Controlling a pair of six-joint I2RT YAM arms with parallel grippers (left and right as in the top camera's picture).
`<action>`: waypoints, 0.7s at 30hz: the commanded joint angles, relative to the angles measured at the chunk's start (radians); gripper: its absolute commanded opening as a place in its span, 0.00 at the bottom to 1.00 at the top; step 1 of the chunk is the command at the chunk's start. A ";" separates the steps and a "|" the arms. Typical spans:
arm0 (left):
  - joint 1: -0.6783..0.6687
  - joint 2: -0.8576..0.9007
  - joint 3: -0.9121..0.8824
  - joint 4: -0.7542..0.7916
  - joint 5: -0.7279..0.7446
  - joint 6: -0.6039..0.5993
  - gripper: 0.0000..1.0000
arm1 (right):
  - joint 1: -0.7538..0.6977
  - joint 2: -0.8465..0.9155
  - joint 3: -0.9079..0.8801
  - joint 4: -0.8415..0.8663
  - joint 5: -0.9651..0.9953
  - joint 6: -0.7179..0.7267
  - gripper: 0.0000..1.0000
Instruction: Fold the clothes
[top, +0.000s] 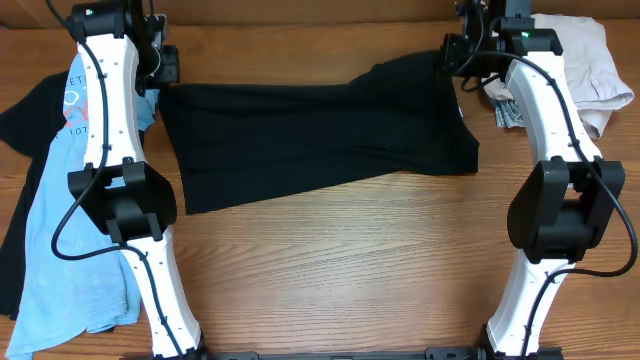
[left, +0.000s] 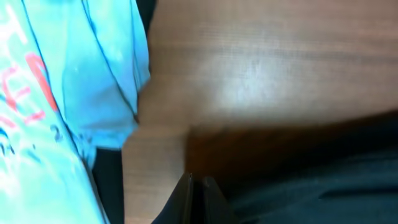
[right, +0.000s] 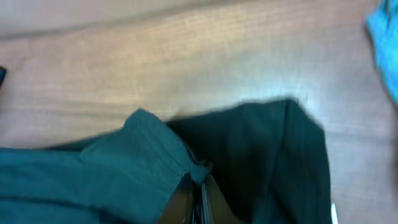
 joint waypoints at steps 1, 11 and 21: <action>0.002 -0.019 0.021 0.048 0.007 0.015 0.04 | -0.001 -0.010 0.015 0.061 0.002 0.002 0.04; 0.000 -0.019 0.018 -0.212 0.020 -0.015 0.04 | -0.025 -0.011 0.017 -0.077 0.011 0.002 0.04; 0.000 -0.019 -0.160 -0.276 0.015 -0.006 0.05 | -0.094 -0.010 -0.010 -0.269 0.108 -0.050 0.04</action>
